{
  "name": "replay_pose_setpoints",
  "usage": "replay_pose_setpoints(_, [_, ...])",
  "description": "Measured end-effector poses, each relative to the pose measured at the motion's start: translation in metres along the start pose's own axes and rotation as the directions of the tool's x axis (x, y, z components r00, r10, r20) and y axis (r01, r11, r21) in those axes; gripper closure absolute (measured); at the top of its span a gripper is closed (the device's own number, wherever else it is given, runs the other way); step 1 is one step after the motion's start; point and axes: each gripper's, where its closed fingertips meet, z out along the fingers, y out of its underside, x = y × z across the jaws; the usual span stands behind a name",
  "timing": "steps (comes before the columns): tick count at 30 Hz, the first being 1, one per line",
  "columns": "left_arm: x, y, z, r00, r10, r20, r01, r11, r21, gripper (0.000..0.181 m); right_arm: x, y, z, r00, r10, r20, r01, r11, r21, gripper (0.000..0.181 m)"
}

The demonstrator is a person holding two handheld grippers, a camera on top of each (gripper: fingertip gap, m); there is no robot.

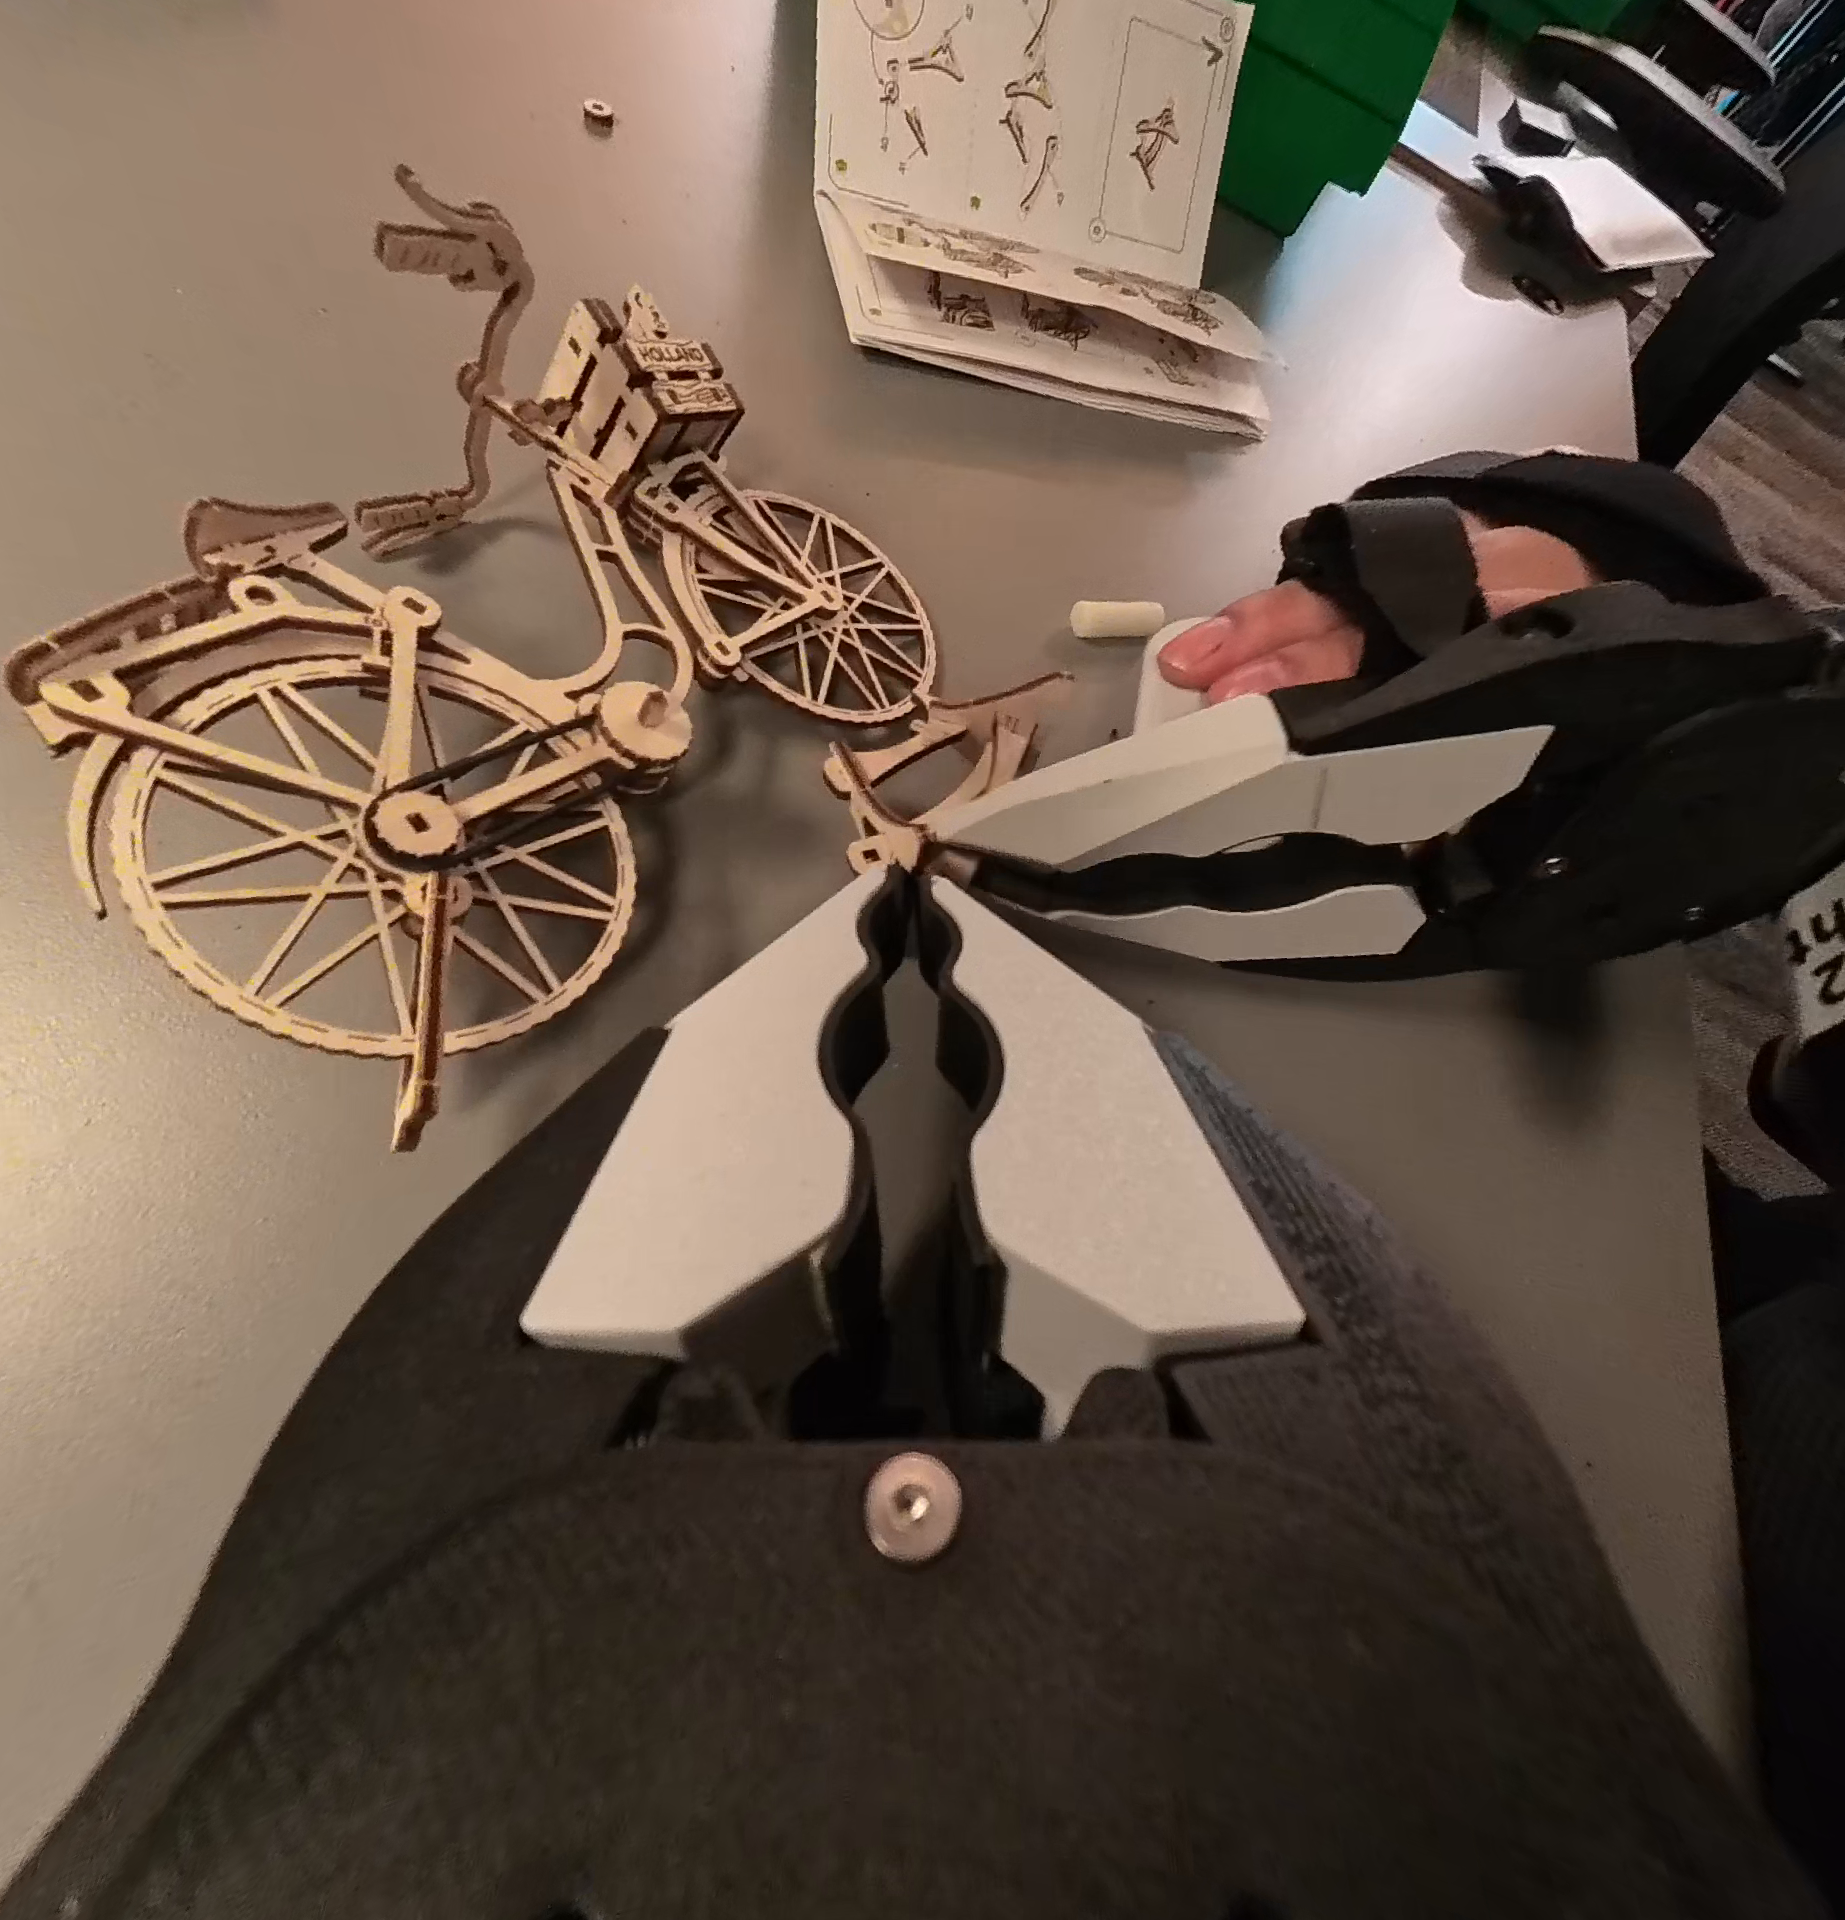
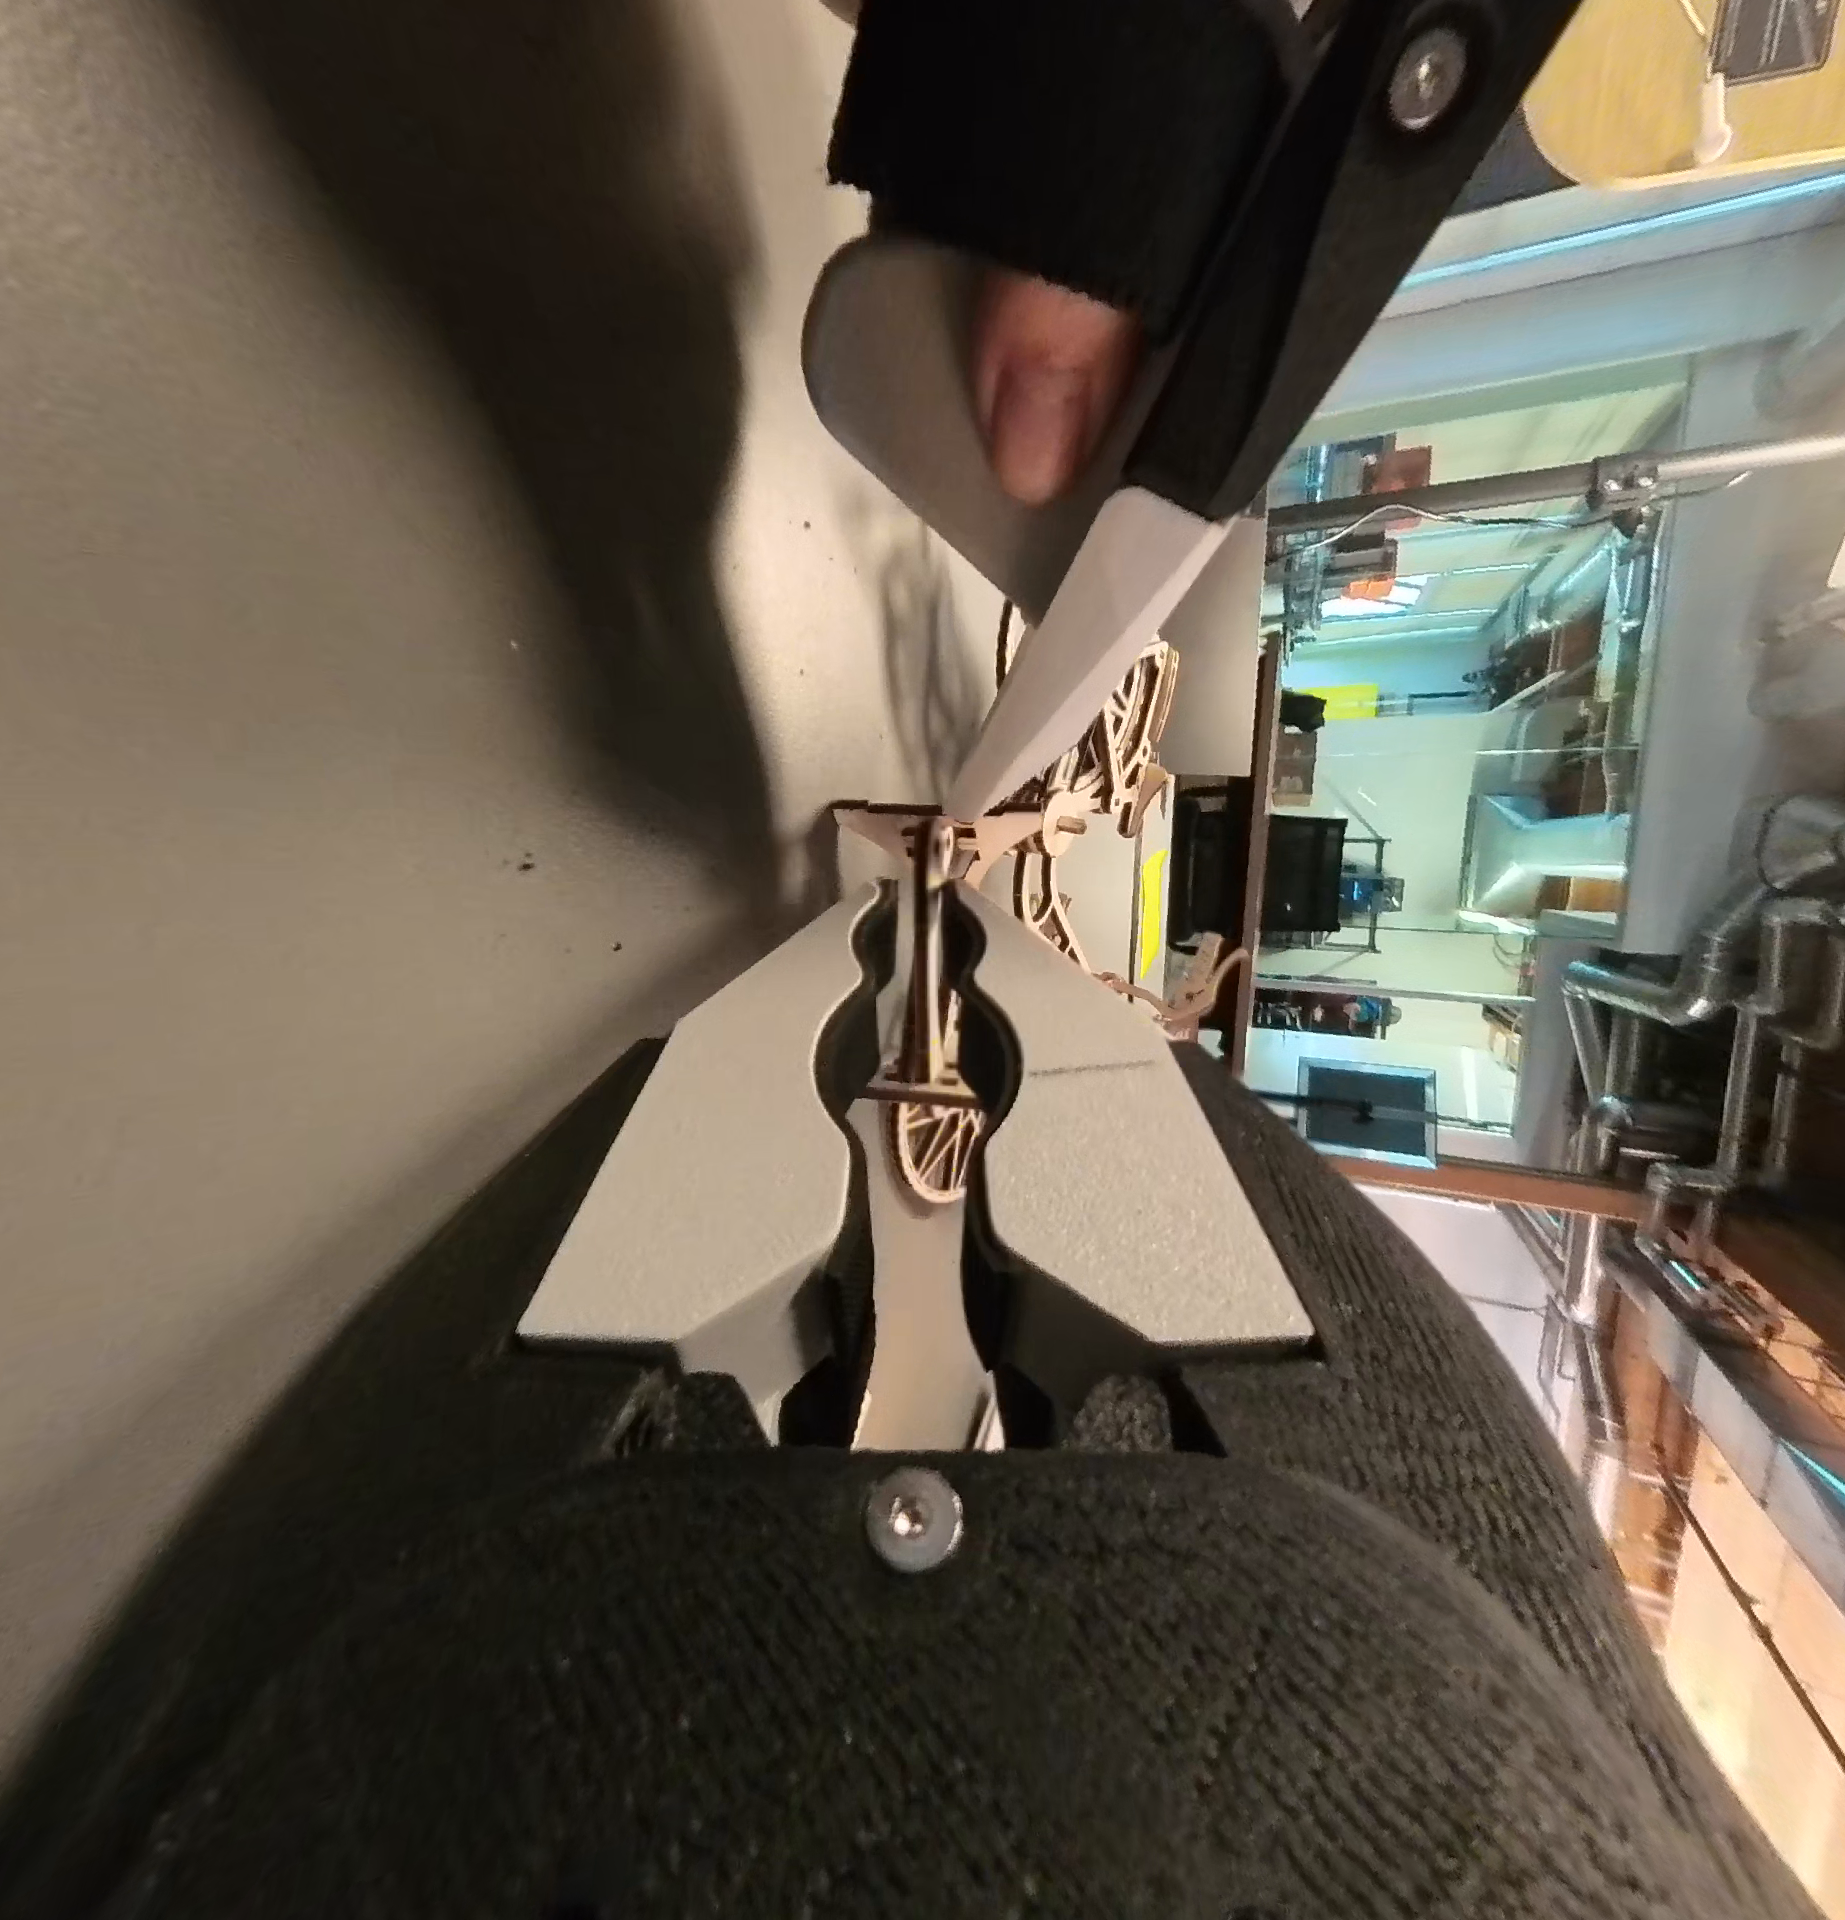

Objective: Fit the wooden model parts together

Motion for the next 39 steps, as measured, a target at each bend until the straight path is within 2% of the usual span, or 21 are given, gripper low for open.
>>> replay_pose_setpoints(5, [-0.0002,0.0002,-0.0003,1.000,0.001,-0.002,-0.001,1.000,0.000,0.180,-0.0026,-0.0012,-0.0008,1.000,-0.017,0.009,0.017,1.000,0.012,0.172])
replay_pose_setpoints(11, [-0.0005,0.0002,-0.0005,1.000,0.001,-0.002,-0.001,1.000,0.000,0.180,-0.0032,-0.0047,-0.0026,0.999,-0.038,0.002,0.038,0.999,0.032,0.178])
replay_pose_setpoints(24, [-0.0002,0.0003,-0.0006,1.000,0.005,-0.002,-0.005,1.000,-0.004,0.180,0.0033,0.0005,-0.0005,0.998,0.060,-0.016,-0.060,0.998,0.002,0.181])
replay_pose_setpoints(39, [0.0008,0.0007,-0.0005,1.000,0.003,-0.007,-0.003,1.000,-0.008,0.180,0.0032,0.0024,0.0008,0.996,0.081,-0.021,-0.082,0.996,-0.021,0.181])
